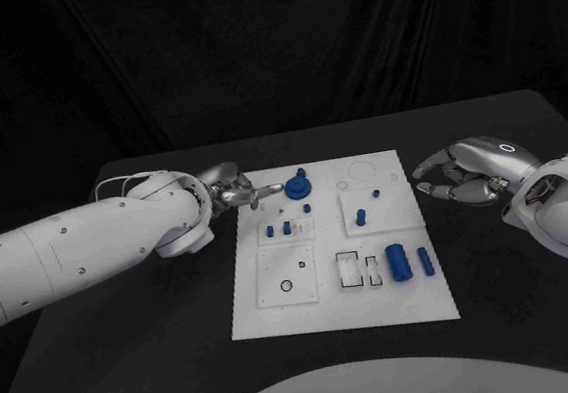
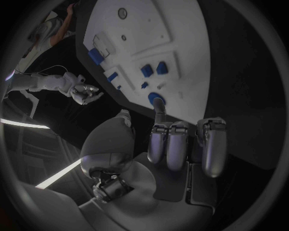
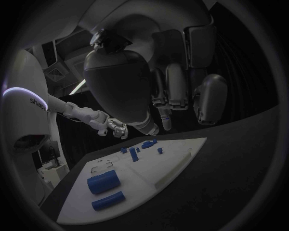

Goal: Assemble the parts on the task board

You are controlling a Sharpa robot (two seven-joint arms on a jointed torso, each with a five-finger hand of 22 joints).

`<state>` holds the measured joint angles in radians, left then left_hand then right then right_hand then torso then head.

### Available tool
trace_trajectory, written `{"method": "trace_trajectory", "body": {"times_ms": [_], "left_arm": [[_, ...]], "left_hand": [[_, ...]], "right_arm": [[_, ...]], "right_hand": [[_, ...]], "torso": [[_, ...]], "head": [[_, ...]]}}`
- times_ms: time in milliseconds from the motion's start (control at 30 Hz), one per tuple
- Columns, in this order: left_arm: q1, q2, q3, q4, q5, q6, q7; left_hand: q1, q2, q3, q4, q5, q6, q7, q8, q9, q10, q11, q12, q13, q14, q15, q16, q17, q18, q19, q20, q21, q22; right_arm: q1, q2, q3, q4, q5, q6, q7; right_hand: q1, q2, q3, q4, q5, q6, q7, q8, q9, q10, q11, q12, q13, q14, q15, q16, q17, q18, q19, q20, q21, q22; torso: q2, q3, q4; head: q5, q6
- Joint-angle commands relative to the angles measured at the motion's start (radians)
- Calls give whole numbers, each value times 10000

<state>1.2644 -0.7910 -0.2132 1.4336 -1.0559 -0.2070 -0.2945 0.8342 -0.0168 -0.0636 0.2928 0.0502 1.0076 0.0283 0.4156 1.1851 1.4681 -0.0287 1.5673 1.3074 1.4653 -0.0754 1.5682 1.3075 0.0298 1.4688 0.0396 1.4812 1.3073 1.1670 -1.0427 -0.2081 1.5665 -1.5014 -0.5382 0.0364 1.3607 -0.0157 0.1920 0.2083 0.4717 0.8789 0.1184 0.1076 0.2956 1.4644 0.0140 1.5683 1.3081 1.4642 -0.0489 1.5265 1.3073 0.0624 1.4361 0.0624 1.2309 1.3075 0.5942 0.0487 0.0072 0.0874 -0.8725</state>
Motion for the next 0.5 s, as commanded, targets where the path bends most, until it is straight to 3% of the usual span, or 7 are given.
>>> {"method": "trace_trajectory", "body": {"times_ms": [33,200,267,333,367,400,500], "left_arm": [[234,-25,13,-45,617,-1268,1494],[563,58,13,-359,1349,-1617,3284],[611,180,11,-553,1354,-1640,4338],[615,316,9,-744,977,-1612,5142],[570,439,8,-900,232,-1570,5616],[551,476,7,-943,-53,-1563,5689],[398,740,6,-1240,-2194,-1565,5880]], "left_hand": [[-237,-14,-373,11,-28,-108,-5,58,85,1027,-71,35,2634,1055,-57,26,2633,-93,612,-85,114,2366],[943,659,-312,-117,80,-539,102,-91,130,1027,24,35,2634,1055,35,26,2633,-71,543,-34,25,2334],[3019,884,260,-692,1596,-1496,357,-873,-414,404,290,-424,2153,1055,249,26,2633,80,88,112,-633,2118],[4658,757,760,-655,1811,-1710,859,-1993,-2008,-2054,701,-2549,291,996,543,-10,2569,220,-496,378,-1334,1903],[5345,684,1051,-621,1984,-1775,864,-2391,-2689,-4768,813,-5377,-1960,-171,779,-791,1347,352,-913,435,-1855,1741],[5884,529,1312,-676,1681,-2133,1163,-2794,-3124,-6540,825,-7755,-3680,-2103,882,-2308,-628,433,-1226,491,-2245,1621],[6605,-556,1396,-781,477,-4223,880,-3527,-4876,-8855,1666,-11226,-6165,-2484,1398,-3303,-1704,436,-1561,1007,-2749,1455]], "right_arm": [[-2,-49,5,48,-6,-218,-180],[2,-91,6,106,-5,-296,-164],[3,-111,6,146,-3,-385,-93],[3,-135,6,184,8,-483,-7],[2,-153,6,219,23,-561,74],[2,-157,6,228,28,-584,99],[0,-185,6,296,52,-706,232]], "right_hand": [[-4,-56,77,1,59,36,-21,10,-6,1064,55,25,2627,923,25,-31,2213,126,-28,0,-20,1598],[-5,-57,77,1,56,45,-22,15,-4,1064,55,25,2627,922,25,-35,2209,127,-30,0,-25,1597],[-5,-57,77,1,56,45,-22,15,-4,1064,55,25,2627,922,25,-35,2209,127,-30,0,-25,1597],[-5,-59,79,-1,54,62,-26,24,-2,1064,54,25,2627,928,25,-17,2225,121,-17,0,4,1606],[-7,-73,83,-11,59,120,-39,54,7,1060,44,22,2622,951,17,55,2289,90,48,-5,147,1652],[-7,-78,88,-17,64,145,-45,67,9,1014,39,-16,2568,958,11,76,2307,80,72,-8,197,1668],[-3,-87,97,-27,80,165,-51,77,10,1011,34,-18,2564,966,5,98,2326,68,100,-13,251,1687]], "torso": [[3,0,2],[3,0,2],[3,-1,2],[3,-1,2],[3,0,2],[3,0,2],[5,1,0]], "head": [[20,-1],[17,-1],[17,-1],[21,-1],[21,-1],[19,-1],[9,-1]]}}
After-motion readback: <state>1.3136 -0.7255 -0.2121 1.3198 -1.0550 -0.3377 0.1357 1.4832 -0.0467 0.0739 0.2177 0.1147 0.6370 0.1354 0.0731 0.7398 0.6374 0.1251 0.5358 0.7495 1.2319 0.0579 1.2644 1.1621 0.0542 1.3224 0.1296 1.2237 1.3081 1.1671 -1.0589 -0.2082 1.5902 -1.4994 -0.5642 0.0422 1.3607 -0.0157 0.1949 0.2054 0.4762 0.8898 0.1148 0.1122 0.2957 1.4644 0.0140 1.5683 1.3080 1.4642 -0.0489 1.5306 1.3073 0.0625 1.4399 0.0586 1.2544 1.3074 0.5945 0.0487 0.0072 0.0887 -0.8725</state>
